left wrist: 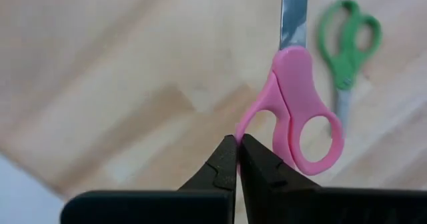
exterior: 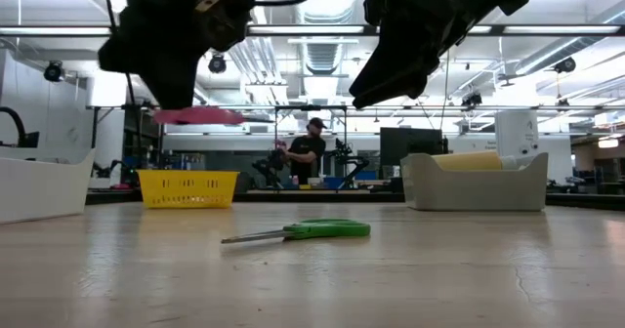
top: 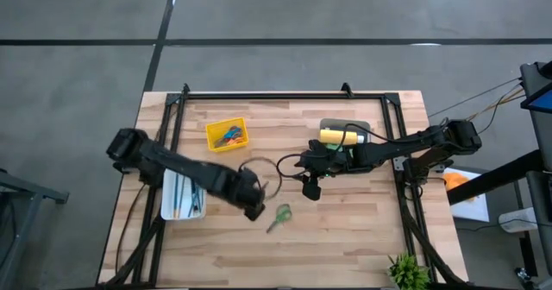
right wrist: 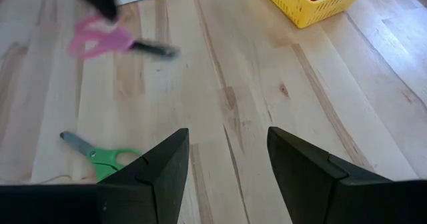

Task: Pick & Place Paint Supplies
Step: Put the pink scissors into the yellow bin

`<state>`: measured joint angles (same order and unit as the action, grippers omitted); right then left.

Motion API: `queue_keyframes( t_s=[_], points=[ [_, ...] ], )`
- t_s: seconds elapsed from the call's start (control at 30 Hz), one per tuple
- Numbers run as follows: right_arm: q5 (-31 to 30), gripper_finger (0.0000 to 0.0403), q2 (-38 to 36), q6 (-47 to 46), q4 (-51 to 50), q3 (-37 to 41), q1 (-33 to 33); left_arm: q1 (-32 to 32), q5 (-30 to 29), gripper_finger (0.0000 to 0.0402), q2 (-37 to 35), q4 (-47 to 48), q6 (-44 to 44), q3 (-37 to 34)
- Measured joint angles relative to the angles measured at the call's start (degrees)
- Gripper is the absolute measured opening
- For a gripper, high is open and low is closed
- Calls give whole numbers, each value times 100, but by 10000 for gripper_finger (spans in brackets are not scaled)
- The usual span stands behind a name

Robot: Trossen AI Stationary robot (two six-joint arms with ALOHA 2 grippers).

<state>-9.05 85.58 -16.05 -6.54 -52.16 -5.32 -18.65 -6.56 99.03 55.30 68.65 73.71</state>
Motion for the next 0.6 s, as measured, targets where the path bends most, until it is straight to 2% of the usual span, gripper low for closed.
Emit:
queue_keyframes(
  t_s=[0.17, 0.37, 0.6],
  points=[
    [0, 201, 0, 0, -6, 0, 0, 513, 14, 7, -375, 656, -777, 0],
    [-1, 201, 2, 0, -7, 0, 0, 973, -49, 7, -573, 1072, -2208, -1],
    [0, 201, 0, 0, -5, 0, 0, 1077, -233, 7, -608, 964, -2433, -2]
  ],
)
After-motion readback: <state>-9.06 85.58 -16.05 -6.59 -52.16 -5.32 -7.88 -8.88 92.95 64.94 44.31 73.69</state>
